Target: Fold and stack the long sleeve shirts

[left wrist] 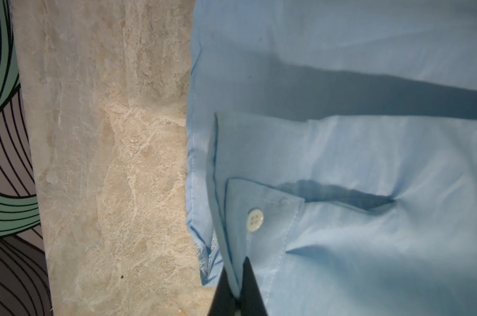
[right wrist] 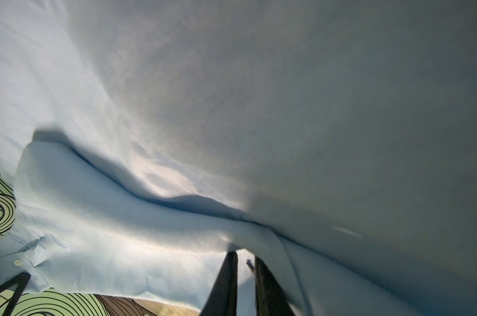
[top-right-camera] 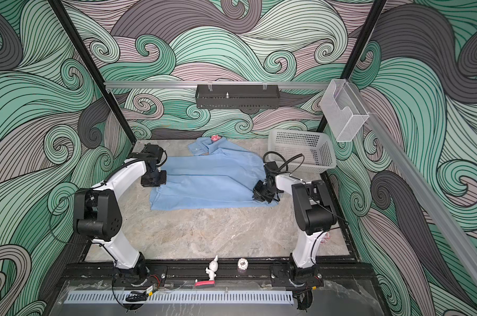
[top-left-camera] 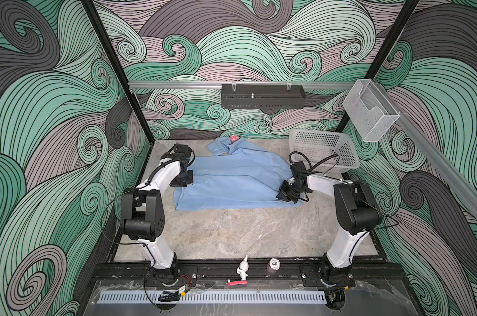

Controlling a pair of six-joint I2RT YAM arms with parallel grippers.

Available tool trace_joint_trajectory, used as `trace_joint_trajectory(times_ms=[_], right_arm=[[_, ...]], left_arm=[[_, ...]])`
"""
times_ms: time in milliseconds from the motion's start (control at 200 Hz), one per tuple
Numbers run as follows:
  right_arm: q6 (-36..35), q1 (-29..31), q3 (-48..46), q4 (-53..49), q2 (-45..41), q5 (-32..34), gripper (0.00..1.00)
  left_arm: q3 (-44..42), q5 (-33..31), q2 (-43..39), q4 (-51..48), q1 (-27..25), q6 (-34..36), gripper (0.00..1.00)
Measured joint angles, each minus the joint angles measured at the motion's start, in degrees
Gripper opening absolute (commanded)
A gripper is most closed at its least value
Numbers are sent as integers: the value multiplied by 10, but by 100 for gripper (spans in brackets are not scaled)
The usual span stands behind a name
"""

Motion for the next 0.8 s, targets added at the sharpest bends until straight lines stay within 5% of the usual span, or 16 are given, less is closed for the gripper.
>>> trace_joint_trajectory(times_ms=[230,405,625,800], right_arm=[[-8,-3,0,-2,0,-3,16],[-26,3,7,-32,-7,-2,24],[-56,38,84,-116,-24,23,36],[-64,54,158,-120,10,29,34]], left_arm=[[0,-9,17,-45,7,-21,43],[14,4,0,-57,12,-32,57],[19,121,-69,-5,-5,-57,45],[15,200,22,39,-30,-113,40]])
